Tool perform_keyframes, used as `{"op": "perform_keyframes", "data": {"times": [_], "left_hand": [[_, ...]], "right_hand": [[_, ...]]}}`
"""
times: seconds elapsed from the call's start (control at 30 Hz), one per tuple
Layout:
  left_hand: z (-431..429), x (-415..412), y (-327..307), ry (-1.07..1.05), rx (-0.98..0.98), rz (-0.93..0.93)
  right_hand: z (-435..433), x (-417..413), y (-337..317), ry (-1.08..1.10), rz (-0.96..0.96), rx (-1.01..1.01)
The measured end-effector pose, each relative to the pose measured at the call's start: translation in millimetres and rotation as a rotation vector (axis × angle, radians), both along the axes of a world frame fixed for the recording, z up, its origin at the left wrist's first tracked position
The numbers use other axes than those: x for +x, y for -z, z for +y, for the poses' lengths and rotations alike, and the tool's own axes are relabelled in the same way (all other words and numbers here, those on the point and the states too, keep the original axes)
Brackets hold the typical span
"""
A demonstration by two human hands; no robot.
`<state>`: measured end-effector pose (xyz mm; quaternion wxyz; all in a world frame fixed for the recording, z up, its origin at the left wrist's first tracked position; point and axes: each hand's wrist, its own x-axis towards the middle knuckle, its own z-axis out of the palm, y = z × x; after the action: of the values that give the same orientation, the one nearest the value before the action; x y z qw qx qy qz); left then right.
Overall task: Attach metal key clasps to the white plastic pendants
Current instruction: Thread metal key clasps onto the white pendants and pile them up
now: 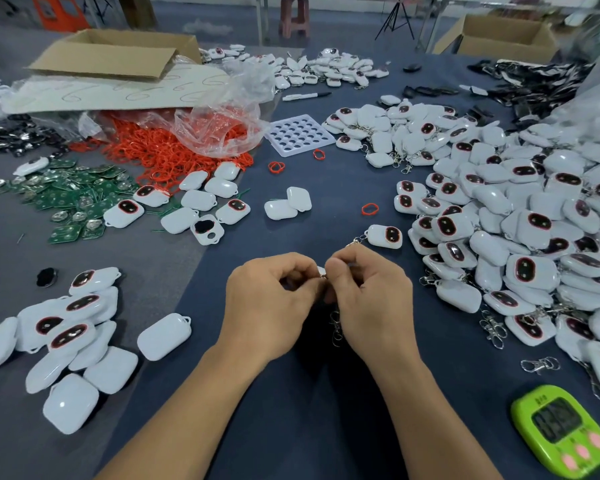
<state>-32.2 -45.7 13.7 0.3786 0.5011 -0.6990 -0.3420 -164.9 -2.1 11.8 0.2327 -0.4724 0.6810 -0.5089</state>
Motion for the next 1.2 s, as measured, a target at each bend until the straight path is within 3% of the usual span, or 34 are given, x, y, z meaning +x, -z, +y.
{"op": "perform_keyframes", "data": {"times": [0.27,0.37,0.47,0.57,0.63,0.7,0.8,0.87,0.9,1.03,1.1,1.2], "left_hand": [[-7.4,-0.3,-0.9,0.157,-0.025,0.234],[-13.3,-0.3,-1.6,0.092,0.057,0.390],[-15.9,1.6,-2.5,0.120,0.149,0.495],[-14.8,1.0,-2.2,0.120,0.226,0.502],[-15.3,0.7,0.2,0.051,0.226,0.436],[-16.0,1.6,2.9,0.015,0.207,0.370],[-15.1,1.8,4.0,0.049,0.206,0.224],[-11.0,0.1,3.7,0.117,0.187,0.110],[-8.9,-1.1,3.1,0.153,0.175,0.048],[-6.6,-2.2,0.5,0.380,0.051,-0.255],[-8.5,1.1,-0.8,0.478,-0.012,-0.352],[-9.5,6.0,0.1,0.479,0.032,-0.323]], "right_hand": [[-4.5,-6.7,1.2,0.045,-0.200,0.037],[-2.4,-12.1,-0.1,-0.129,-0.301,0.026],[-2.8,-13.7,0.3,-0.352,-0.202,0.058],[-3.4,-9.7,4.9,-0.275,-0.016,0.111],[-5.2,-8.9,5.0,-0.230,-0.067,0.132],[-8.9,-19.0,-4.2,-0.215,-0.466,-0.030],[-7.0,-56.5,-19.4,-0.414,-1.388,-0.521],[-3.5,-72.6,-22.5,-0.587,-1.672,-0.685],[-3.3,-72.8,-20.2,-0.576,-1.640,-0.653],[-8.1,-46.9,-1.5,-0.299,-1.065,-0.239],[-13.5,-40.7,-0.1,-0.246,-0.969,-0.128],[-14.0,-41.2,-0.3,-0.240,-0.986,-0.079]]}}
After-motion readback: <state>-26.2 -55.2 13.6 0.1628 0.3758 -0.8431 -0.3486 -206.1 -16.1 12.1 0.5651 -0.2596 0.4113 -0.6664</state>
